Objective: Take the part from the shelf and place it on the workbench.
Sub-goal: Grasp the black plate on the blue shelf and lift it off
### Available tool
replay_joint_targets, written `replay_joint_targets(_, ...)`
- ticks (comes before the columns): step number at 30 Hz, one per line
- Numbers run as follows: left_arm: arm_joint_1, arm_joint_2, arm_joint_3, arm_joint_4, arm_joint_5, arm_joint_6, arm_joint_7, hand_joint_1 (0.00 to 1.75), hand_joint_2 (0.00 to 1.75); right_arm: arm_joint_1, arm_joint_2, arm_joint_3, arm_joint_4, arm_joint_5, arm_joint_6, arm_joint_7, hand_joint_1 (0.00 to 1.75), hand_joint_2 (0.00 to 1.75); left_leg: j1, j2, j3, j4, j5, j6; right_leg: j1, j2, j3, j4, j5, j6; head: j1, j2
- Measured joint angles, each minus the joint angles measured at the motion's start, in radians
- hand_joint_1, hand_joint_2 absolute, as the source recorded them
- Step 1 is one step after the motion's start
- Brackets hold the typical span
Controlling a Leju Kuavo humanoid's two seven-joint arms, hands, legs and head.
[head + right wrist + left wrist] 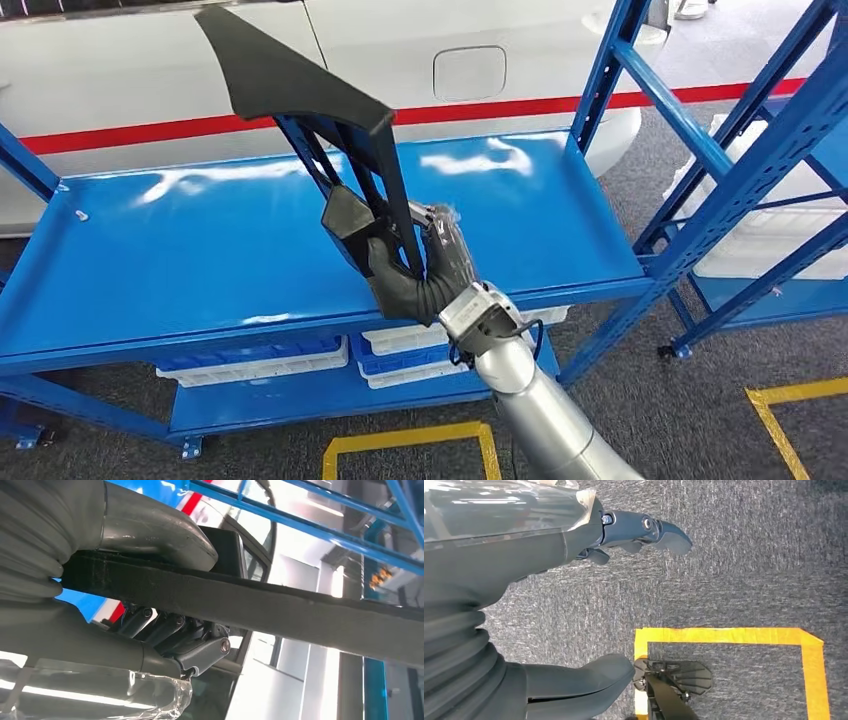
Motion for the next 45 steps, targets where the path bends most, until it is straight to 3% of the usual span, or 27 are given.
replay_joint_targets(2,0.001,0.000,0.001,0.000,0.000,0.003,0.000,0.00,1.75,0.004,-0.004,0.003,-0.001,-0.005,-0.001,-0.001,1.75,1.75,0.002,-0.001,-0.010,0.010,-0.001,-0.009,-0.005,0.002,-0.012,0.003,0.006,-0.017,0.000,0.000)
replay_joint_targets(3,0.002,0.000,0.001,0.000,0.000,0.004,0.000,0.00,1.75,0.005,-0.005,0.003,-0.001,-0.006,-0.001,-0.001,1.75,1.75,0.004,0.000,-0.020,0.027,-0.018,-0.014,-0.007,0.001,-0.018,0.004,0.012,-0.025,-0.001,0.000)
replay_joint_targets(5,0.003,-0.002,0.002,0.000,0.000,0.005,0.000,0.00,1.75,0.006,-0.007,0.004,-0.002,-0.007,-0.001,-0.001,1.75,1.75,0.006,0.004,-0.055,0.118,-0.093,-0.024,-0.007,-0.002,-0.031,0.003,0.025,-0.041,-0.001,0.000)
replay_joint_targets(7,0.003,-0.003,0.002,0.000,0.000,0.005,0.000,0.00,1.75,0.010,-0.010,0.005,-0.002,-0.007,-0.001,-0.001,1.75,1.75,0.006,0.004,-0.098,0.252,-0.172,-0.027,-0.002,-0.005,-0.045,0.003,0.036,-0.051,-0.002,0.000)
replay_joint_targets(9,0.003,-0.004,0.003,0.000,0.000,0.005,0.000,0.00,1.75,0.015,-0.013,0.005,-0.002,-0.009,-0.002,-0.003,1.75,1.75,0.006,0.004,-0.101,0.305,-0.192,-0.023,0.004,-0.006,-0.061,0.003,0.048,-0.053,-0.002,0.000)
replay_joint_targets(10,0.003,-0.004,0.003,0.000,0.000,0.005,0.000,0.00,1.75,0.017,-0.015,0.005,-0.002,-0.010,-0.003,-0.005,1.75,1.75,0.006,0.004,-0.074,0.278,-0.178,-0.017,0.006,-0.006,-0.068,0.003,0.055,-0.054,-0.002,0.000)
replay_joint_targets(13,0.001,-0.003,0.003,0.000,0.000,0.006,-0.001,0.00,1.75,0.024,-0.017,0.004,-0.007,-0.013,-0.004,-0.010,1.75,1.75,-0.002,0.001,0.072,0.082,-0.127,0.008,0.013,-0.005,-0.084,0.004,0.074,-0.048,-0.002,0.000)
replay_joint_targets(15,-0.002,-0.003,0.003,-0.001,0.000,0.006,-0.002,0.00,1.75,0.034,-0.019,0.003,-0.012,-0.015,-0.006,-0.011,1.75,1.75,-0.010,0.000,0.118,0.012,-0.119,0.017,0.018,-0.006,-0.090,0.004,0.087,-0.037,-0.001,0.000)
replay_joint_targets(17,-0.002,-0.005,0.003,-0.001,0.000,0.007,-0.004,0.00,1.75,0.046,-0.022,0.002,-0.015,-0.016,-0.007,-0.013,1.75,1.75,-0.012,0.003,0.110,0.001,-0.107,0.022,0.020,-0.008,-0.096,0.004,0.099,-0.023,0.000,0.000)
replay_joint_targets(18,-0.002,-0.006,0.003,-0.001,-0.001,0.007,-0.004,0.00,1.75,0.052,-0.024,0.002,-0.017,-0.016,-0.007,-0.013,1.75,1.75,-0.011,0.005,0.102,-0.003,-0.097,0.026,0.020,-0.008,-0.104,0.011,0.091,-0.020,0.000,0.000)
replay_joint_targets(20,-0.002,-0.007,0.003,-0.001,-0.001,0.007,-0.005,0.00,1.75,0.059,-0.029,0.000,-0.019,-0.018,-0.009,-0.014,1.75,1.75,-0.009,0.009,0.078,-0.009,-0.073,0.038,0.021,-0.007,-0.133,0.075,0.030,-0.026,0.003,0.000)
replay_joint_targets(22,-0.003,-0.008,0.003,-0.001,-0.001,0.007,-0.006,0.00,1.75,0.067,-0.033,-0.004,-0.019,-0.020,-0.011,-0.014,1.75,1.75,-0.012,0.012,0.050,-0.008,-0.051,0.045,0.020,-0.007,-0.169,0.200,-0.058,-0.034,0.005,0.000)
replay_joint_targets(23,-0.003,-0.008,0.003,-0.001,-0.002,0.007,-0.007,0.00,1.75,0.072,-0.036,-0.006,-0.019,-0.021,-0.012,-0.014,1.75,1.75,-0.014,0.013,0.034,-0.007,-0.038,0.045,0.020,-0.007,-0.175,0.254,-0.078,-0.029,0.005,0.000)
replay_joint_targets(24,-0.002,-0.009,0.003,-0.001,-0.002,0.007,-0.007,0.00,1.75,0.076,-0.038,-0.008,-0.019,-0.022,-0.012,-0.014,1.75,1.75,-0.015,0.014,0.020,-0.006,-0.026,0.045,0.020,-0.007,-0.170,0.286,-0.081,-0.022,0.005,0.000)
replay_joint_targets(25,-0.002,-0.010,0.003,-0.001,-0.002,0.007,-0.007,0.00,1.75,0.079,-0.040,-0.010,-0.019,-0.022,-0.012,-0.014,1.75,1.75,-0.017,0.015,0.006,-0.005,-0.015,0.044,0.020,-0.007,-0.148,0.282,-0.067,-0.012,0.005,0.000)
replay_joint_targets(27,-0.003,-0.012,0.003,-0.001,-0.002,0.008,-0.007,0.00,1.75,0.082,-0.041,-0.013,-0.020,-0.023,-0.014,-0.014,1.75,1.75,-0.019,0.016,-0.015,-0.002,0.002,0.041,0.021,-0.007,-0.068,0.190,-0.031,-0.002,0.005,0.000)
replay_joint_targets(29,-0.003,-0.014,0.004,-0.001,0.000,0.009,-0.007,0.00,1.75,0.082,-0.041,-0.018,-0.021,-0.022,-0.022,-0.014,1.75,1.75,-0.022,0.015,-0.028,0.001,0.015,0.035,0.027,-0.007,0.027,0.050,-0.032,-0.012,0.004,0.000)
replay_joint_targets(30,-0.003,-0.015,0.005,-0.001,0.000,0.010,-0.008,0.00,1.75,0.084,-0.040,-0.022,-0.022,-0.019,-0.031,-0.014,1.75,1.75,-0.023,0.016,-0.032,0.001,0.022,0.031,0.030,-0.007,0.053,0.002,-0.039,-0.019,0.004,0.000)
replay_joint_targets(31,-0.003,-0.016,0.006,-0.001,0.001,0.011,-0.009,0.00,1.75,0.085,-0.039,-0.026,-0.023,-0.015,-0.041,-0.013,1.75,1.75,-0.023,0.016,-0.035,0.001,0.029,0.027,0.034,-0.007,0.068,-0.030,-0.047,-0.025,0.004,0.000)
replay_joint_targets(33,-0.002,-0.016,0.009,-0.001,0.002,0.012,-0.011,0.00,1.75,0.090,-0.036,-0.037,-0.023,-0.009,-0.058,-0.013,1.75,1.75,-0.021,0.016,-0.036,-0.002,0.042,0.018,0.036,-0.007,0.062,-0.037,-0.044,-0.033,0.004,0.000)
replay_joint_targets(34,-0.002,-0.016,0.012,-0.001,0.002,0.014,-0.012,0.00,1.75,0.091,-0.035,-0.041,-0.023,-0.008,-0.063,-0.013,1.75,1.75,-0.019,0.016,-0.038,-0.001,0.044,0.013,0.031,-0.007,0.059,-0.039,-0.038,-0.039,0.004,0.000)
replay_joint_targets(35,-0.001,-0.016,0.014,-0.001,0.002,0.015,-0.012,0.00,1.75,0.092,-0.033,-0.045,-0.023,-0.007,-0.067,-0.013,1.75,1.75,-0.018,0.014,-0.042,0.004,0.037,0.007,0.026,-0.008,0.056,-0.041,-0.030,-0.046,0.004,0.000)
replay_joint_targets(36,0.000,-0.016,0.016,-0.001,0.002,0.017,-0.012,0.00,1.75,0.093,-0.029,-0.048,-0.023,-0.008,-0.070,-0.013,1.75,1.75,-0.014,0.011,-0.051,0.026,0.005,0.000,0.020,-0.010,0.049,-0.043,-0.019,-0.054,0.004,0.000)
replay_joint_targets(39,0.000,-0.016,0.018,0.000,0.001,0.019,-0.012,0.00,1.75,0.101,-0.020,-0.055,-0.023,-0.008,-0.074,-0.012,1.75,1.75,-0.001,0.005,-0.093,0.167,-0.135,-0.024,0.016,-0.012,0.022,-0.043,0.013,-0.066,0.002,0.000)
replay_joint_targets(40,-0.001,-0.015,0.018,0.000,0.000,0.020,-0.012,0.00,1.75,0.105,-0.019,-0.056,-0.023,-0.008,-0.073,-0.012,1.75,1.75,0.003,0.005,-0.104,0.212,-0.160,-0.029,0.016,-0.013,0.013,-0.041,0.020,-0.065,0.002,0.000)
replay_joint_targets(42,-0.001,-0.015,0.018,0.000,-0.001,0.020,-0.012,0.00,1.75,0.110,-0.019,-0.058,-0.023,-0.007,-0.071,-0.013,1.75,1.75,0.006,0.005,-0.116,0.265,-0.182,-0.036,0.016,-0.013,0.002,-0.039,0.029,-0.064,0.002,0.000)
replay_joint_targets(45,-0.001,-0.015,0.018,0.000,-0.001,0.020,-0.012,0.00,1.75,0.110,-0.019,-0.058,-0.023,-0.007,-0.071,-0.013,1.75,1.75,0.006,0.005,-0.117,0.268,-0.183,-0.036,0.016,-0.013,0.001,-0.039,0.030,-0.064,0.002,0.000)
